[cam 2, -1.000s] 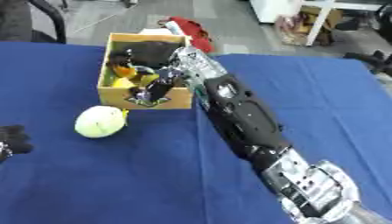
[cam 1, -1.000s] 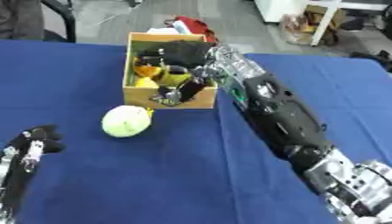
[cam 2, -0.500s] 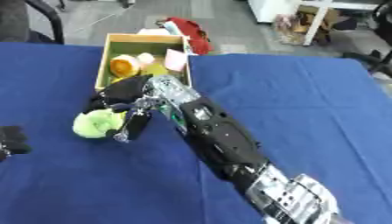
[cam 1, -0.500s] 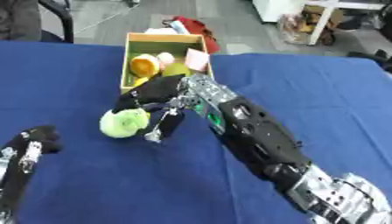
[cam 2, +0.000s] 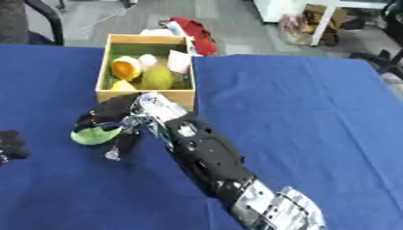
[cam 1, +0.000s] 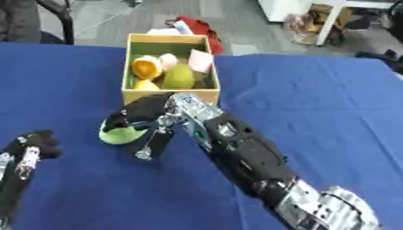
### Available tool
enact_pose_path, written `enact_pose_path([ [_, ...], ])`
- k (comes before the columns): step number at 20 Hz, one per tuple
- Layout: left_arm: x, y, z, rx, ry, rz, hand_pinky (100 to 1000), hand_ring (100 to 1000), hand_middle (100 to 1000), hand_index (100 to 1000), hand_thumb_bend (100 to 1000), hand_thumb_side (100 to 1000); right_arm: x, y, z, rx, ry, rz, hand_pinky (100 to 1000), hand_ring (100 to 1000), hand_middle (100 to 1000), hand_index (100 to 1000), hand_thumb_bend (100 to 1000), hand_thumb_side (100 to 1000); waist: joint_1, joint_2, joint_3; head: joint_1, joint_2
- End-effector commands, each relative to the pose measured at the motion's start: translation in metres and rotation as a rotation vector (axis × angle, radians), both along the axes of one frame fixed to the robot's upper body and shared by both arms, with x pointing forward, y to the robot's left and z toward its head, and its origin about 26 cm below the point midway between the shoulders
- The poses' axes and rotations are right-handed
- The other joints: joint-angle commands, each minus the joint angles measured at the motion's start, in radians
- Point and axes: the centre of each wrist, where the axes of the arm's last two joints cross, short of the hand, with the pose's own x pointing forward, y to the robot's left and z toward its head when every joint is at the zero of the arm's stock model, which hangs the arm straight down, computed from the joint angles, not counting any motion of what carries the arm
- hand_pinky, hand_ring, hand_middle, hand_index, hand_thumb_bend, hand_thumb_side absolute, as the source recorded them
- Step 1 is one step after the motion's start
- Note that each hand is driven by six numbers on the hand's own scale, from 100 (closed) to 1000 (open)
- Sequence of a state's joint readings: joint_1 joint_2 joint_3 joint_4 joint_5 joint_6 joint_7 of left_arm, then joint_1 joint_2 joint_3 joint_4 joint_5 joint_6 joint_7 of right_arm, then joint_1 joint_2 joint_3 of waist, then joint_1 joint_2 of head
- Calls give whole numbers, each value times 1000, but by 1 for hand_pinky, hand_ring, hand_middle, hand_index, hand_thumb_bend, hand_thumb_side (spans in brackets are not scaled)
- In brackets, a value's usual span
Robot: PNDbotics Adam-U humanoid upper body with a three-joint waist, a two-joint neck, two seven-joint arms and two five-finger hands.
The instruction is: Pick up objects on the table and place them in the box.
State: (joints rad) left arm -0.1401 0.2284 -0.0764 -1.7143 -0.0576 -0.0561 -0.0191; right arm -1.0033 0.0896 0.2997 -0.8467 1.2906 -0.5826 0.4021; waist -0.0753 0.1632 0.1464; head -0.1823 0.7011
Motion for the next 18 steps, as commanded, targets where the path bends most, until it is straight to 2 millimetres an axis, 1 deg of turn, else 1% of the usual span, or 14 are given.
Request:
enact_pose_path([
  [1, 1, -1, 8, 5, -28, -12, 670, 573, 581, 750, 100, 760, 1, 4, -1, 57, -64, -72, 843, 917, 968, 1000, 100, 318, 23, 4, 2, -6, -12],
  [3, 1, -1, 9, 4, -29, -15, 670, 573, 581, 750, 100, 761, 1, 6, -7, 82, -98, -112, 837, 915, 970, 1000, 100, 296, 24, 5, 4, -9, -12],
  [5, 2, -2, 9, 4, -31, -16, 670, 572, 581, 750, 100, 760, 1, 8, -14, 77, -119, -142, 812, 893, 952, 1000, 100, 203, 24, 7, 6, -12, -12],
  [6, 2, -2, 9, 4, -31, -17, 670, 572, 581, 750, 100, 760, 0, 9, -18, 70, -125, -153, 812, 893, 952, 1000, 100, 203, 24, 8, 7, -13, -13],
  [8, 2, -2, 9, 3, -32, -17, 670, 572, 581, 751, 100, 761, 0, 10, -28, 50, -125, -176, 709, 802, 892, 1000, 100, 207, 24, 9, 9, -13, -14],
  [9, 2, -2, 10, 3, -33, -17, 670, 572, 581, 751, 100, 761, -1, 10, -33, 43, -125, -186, 652, 753, 844, 984, 100, 213, 24, 10, 10, -13, -15],
  [10, 2, -2, 10, 3, -33, -17, 670, 572, 581, 750, 100, 761, -1, 9, -37, 41, -127, -196, 573, 674, 768, 937, 100, 215, 24, 10, 11, -13, -15],
  [12, 2, -2, 10, 2, -33, -16, 670, 571, 581, 750, 100, 761, -1, 7, -43, 54, -140, -220, 484, 589, 672, 872, 100, 211, 24, 10, 11, -13, -16],
  [13, 2, -2, 10, 2, -33, -16, 671, 571, 581, 750, 100, 761, 0, 6, -45, 75, -153, -231, 373, 492, 532, 762, 100, 197, 24, 10, 11, -12, -16],
  [14, 2, -2, 9, 1, -32, -16, 671, 571, 581, 750, 100, 762, 0, 5, -45, 102, -169, -239, 348, 470, 501, 731, 100, 192, 23, 9, 11, -12, -16],
  [15, 2, -2, 9, 1, -31, -16, 671, 571, 581, 750, 100, 762, 1, 4, -44, 141, -188, -246, 251, 376, 371, 612, 100, 164, 23, 8, 10, -11, -15],
  [16, 2, -2, 9, 1, -30, -16, 671, 571, 581, 750, 100, 762, 2, 2, -43, 181, -204, -250, 230, 354, 342, 587, 100, 156, 22, 7, 10, -10, -15],
  [17, 2, -2, 9, 1, -30, -16, 670, 571, 581, 750, 100, 762, 3, 1, -40, 224, -214, -250, 161, 286, 257, 513, 100, 132, 22, 6, 9, -9, -15],
  [18, 2, -3, 9, 0, -30, -17, 670, 571, 581, 750, 100, 762, 4, -1, -37, 262, -217, -248, 156, 281, 251, 508, 100, 130, 21, 5, 9, -8, -15],
])
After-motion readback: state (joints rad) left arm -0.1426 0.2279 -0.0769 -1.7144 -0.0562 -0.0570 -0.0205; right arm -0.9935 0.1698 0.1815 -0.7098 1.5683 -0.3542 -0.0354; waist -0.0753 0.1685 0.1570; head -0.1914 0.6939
